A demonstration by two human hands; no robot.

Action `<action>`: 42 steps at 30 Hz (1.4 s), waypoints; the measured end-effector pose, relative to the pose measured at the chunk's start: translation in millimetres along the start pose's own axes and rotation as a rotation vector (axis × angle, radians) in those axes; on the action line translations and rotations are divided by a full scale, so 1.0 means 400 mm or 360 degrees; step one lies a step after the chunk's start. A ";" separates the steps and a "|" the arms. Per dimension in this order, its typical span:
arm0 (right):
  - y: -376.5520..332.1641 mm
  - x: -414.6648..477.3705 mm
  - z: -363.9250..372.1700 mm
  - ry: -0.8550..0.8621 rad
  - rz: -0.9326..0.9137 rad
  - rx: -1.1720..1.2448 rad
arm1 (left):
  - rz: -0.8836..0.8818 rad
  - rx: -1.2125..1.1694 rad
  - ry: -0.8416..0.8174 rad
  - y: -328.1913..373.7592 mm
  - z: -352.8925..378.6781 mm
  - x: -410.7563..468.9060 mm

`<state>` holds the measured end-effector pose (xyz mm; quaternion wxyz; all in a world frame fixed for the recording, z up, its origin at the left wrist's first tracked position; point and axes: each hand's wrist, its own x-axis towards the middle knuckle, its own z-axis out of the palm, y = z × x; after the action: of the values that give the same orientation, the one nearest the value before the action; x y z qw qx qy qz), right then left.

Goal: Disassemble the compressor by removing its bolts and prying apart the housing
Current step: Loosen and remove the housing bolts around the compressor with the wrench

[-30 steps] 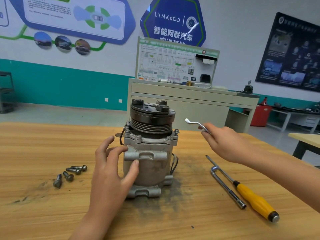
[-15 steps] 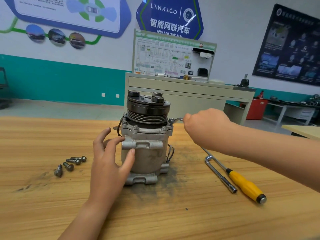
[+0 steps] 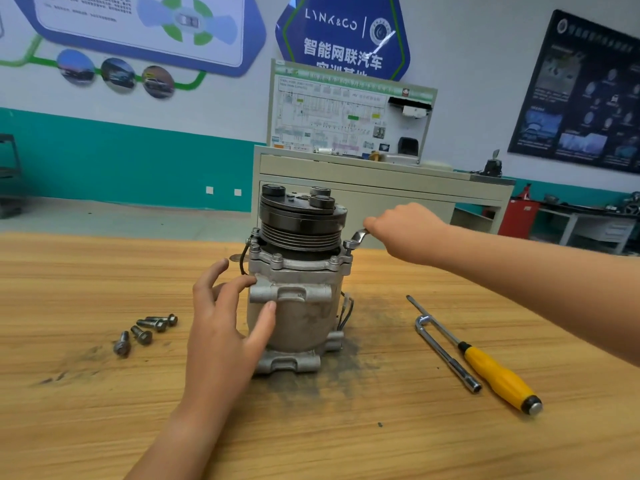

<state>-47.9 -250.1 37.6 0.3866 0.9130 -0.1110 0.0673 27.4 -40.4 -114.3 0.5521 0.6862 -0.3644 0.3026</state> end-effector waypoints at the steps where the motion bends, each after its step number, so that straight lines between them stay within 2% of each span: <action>1: -0.005 0.014 0.014 0.0068 0.0041 0.0077 | 0.0009 0.0011 -0.0006 -0.001 0.000 0.000; 2: -0.010 0.025 0.025 0.0184 0.0038 0.0136 | 0.0019 0.0022 -0.0013 -0.003 0.001 0.000; 5: -0.015 0.047 0.043 0.0766 -0.0092 0.0194 | 0.0033 0.0048 -0.0037 -0.007 0.000 0.003; 7: -0.014 0.055 0.040 0.0870 -0.0143 0.0187 | 0.0036 0.0074 -0.0061 -0.007 0.000 0.006; 9: -0.014 0.048 0.032 0.0864 -0.0160 0.0262 | 0.0034 0.0086 -0.0072 -0.008 0.000 0.007; 13: -0.016 -0.014 0.012 0.1107 0.0276 0.0832 | 0.0035 0.0081 -0.0051 -0.007 0.000 0.006; 15: -0.031 -0.064 0.006 0.0988 0.0409 0.0921 | 0.0009 0.0075 -0.0029 -0.005 0.000 0.005; 19: -0.058 -0.145 0.019 0.0535 0.0392 0.0799 | -0.0018 0.0086 -0.0006 0.001 -0.001 0.003; 24: -0.057 -0.169 0.016 0.0227 0.0383 0.0661 | -0.0034 0.0080 0.0004 0.001 -0.002 -0.001; 28: -0.056 -0.161 -0.011 0.0123 0.0328 0.0521 | -0.0034 0.0088 0.0000 -0.002 -0.003 -0.001; 35: -0.048 -0.142 -0.086 0.0003 0.0081 -0.0025 | -0.0041 0.0123 -0.0018 0.015 -0.013 0.001; 42: -0.023 -0.138 -0.097 -0.0117 0.0023 -0.0030 | -0.0093 0.0149 -0.0062 0.020 -0.019 0.002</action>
<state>-100.4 -207.5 46.7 0.3903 0.9105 -0.1323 0.0353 21.0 -34.1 -107.9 0.5207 0.7275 -0.3402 0.2896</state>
